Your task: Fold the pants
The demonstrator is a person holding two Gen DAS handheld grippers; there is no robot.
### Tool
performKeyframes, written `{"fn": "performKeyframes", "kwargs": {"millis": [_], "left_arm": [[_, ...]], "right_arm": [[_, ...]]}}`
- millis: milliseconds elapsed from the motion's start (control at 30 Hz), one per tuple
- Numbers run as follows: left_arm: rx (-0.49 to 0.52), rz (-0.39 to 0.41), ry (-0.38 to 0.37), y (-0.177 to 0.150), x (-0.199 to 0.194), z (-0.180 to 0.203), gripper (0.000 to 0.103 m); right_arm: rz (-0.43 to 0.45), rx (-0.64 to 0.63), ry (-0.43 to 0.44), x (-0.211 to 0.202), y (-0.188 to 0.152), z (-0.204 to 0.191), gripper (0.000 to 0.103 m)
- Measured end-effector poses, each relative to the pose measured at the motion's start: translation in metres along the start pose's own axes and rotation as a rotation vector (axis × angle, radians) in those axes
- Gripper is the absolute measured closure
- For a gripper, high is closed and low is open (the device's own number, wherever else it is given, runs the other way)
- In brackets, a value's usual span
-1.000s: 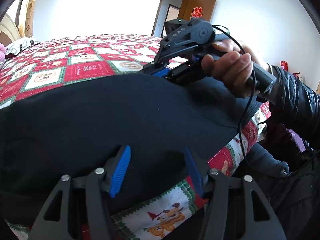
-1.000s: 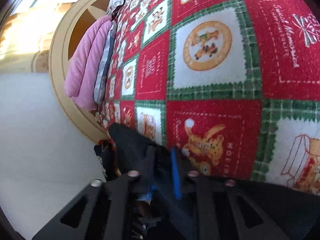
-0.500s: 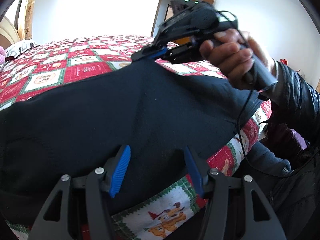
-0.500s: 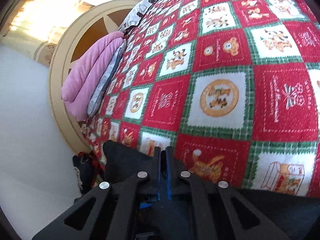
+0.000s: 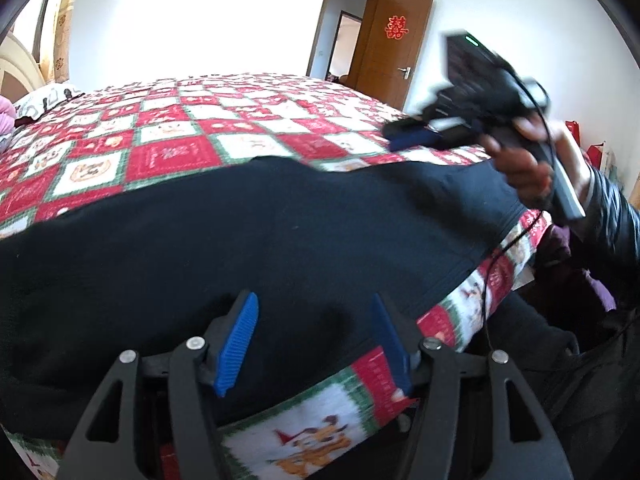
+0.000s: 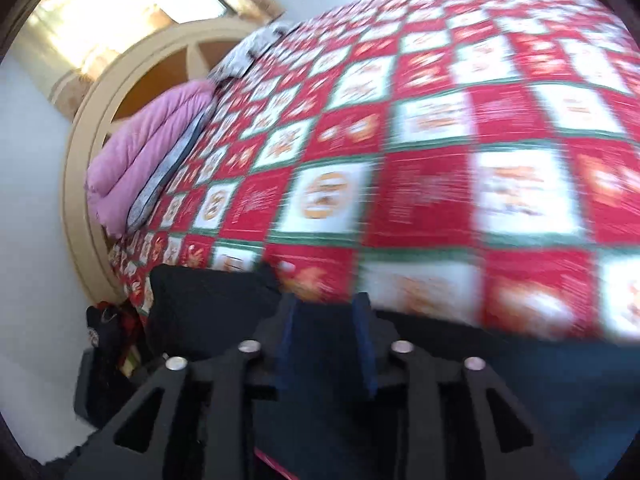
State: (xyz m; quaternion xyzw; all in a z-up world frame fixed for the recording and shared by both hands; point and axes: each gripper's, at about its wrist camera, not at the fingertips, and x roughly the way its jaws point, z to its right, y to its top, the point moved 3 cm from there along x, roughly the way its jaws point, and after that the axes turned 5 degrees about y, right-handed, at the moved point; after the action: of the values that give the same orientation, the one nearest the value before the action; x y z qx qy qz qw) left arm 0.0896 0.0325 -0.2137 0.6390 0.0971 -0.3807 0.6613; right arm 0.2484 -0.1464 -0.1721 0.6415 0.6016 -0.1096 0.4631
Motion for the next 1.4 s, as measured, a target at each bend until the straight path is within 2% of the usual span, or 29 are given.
{"fn": "performKeyframes", "kwargs": {"millis": [100, 167, 300, 400, 500, 633, 733, 800, 933, 1067, 1233, 1300, 1333, 1367, 1400], "left_arm": [[0.048, 0.007, -0.02, 0.007, -0.001, 0.019, 0.04], [0.079, 0.008, -0.039, 0.013, 0.002, 0.033, 0.034], [0.146, -0.014, -0.08, 0.028, 0.02, 0.065, 0.034], [0.197, -0.032, -0.096, 0.036, 0.038, 0.092, 0.034], [0.227, -0.055, -0.11, 0.045, 0.056, 0.116, 0.034], [0.294, -0.059, -0.114, 0.051, 0.068, 0.142, 0.034], [0.316, -0.082, -0.093, 0.052, 0.08, 0.152, 0.034], [0.308, -0.094, -0.091, 0.05, 0.087, 0.155, 0.034], [0.304, -0.09, -0.07, 0.043, 0.092, 0.16, 0.036], [0.317, -0.066, -0.079, 0.038, 0.086, 0.168, 0.039], [0.367, -0.057, -0.04, 0.032, 0.09, 0.174, 0.04], [0.369, -0.049, -0.026, 0.033, 0.09, 0.173, 0.046], [0.373, -0.046, -0.018, 0.033, 0.09, 0.173, 0.052], [0.376, -0.045, -0.023, 0.033, 0.089, 0.174, 0.062], [0.378, -0.047, -0.033, 0.033, 0.088, 0.175, 0.068]], "right_arm": [[0.069, 0.045, -0.091, -0.059, -0.026, 0.039, 0.07], [0.128, 0.083, -0.18, -0.102, -0.045, 0.07, 0.069], [0.275, 0.238, -0.311, -0.19, -0.083, 0.128, 0.069], [0.369, 0.351, -0.378, -0.243, -0.107, 0.161, 0.063], [0.474, 0.437, -0.436, -0.293, -0.131, 0.186, 0.063], [0.588, 0.501, -0.465, -0.339, -0.151, 0.207, 0.063], [0.648, 0.526, -0.485, -0.358, -0.161, 0.219, 0.063], [0.651, 0.543, -0.482, -0.357, -0.164, 0.223, 0.063], [0.682, 0.524, -0.44, -0.355, -0.164, 0.232, 0.063], [0.651, 0.563, -0.45, -0.355, -0.167, 0.235, 0.063], [0.643, 0.571, -0.475, -0.354, -0.168, 0.232, 0.063], [0.636, 0.572, -0.468, -0.35, -0.168, 0.234, 0.063], [0.645, 0.56, -0.472, -0.348, -0.169, 0.234, 0.063], [0.661, 0.548, -0.467, -0.347, -0.169, 0.234, 0.065], [0.677, 0.535, -0.463, -0.346, -0.169, 0.235, 0.076]]}}
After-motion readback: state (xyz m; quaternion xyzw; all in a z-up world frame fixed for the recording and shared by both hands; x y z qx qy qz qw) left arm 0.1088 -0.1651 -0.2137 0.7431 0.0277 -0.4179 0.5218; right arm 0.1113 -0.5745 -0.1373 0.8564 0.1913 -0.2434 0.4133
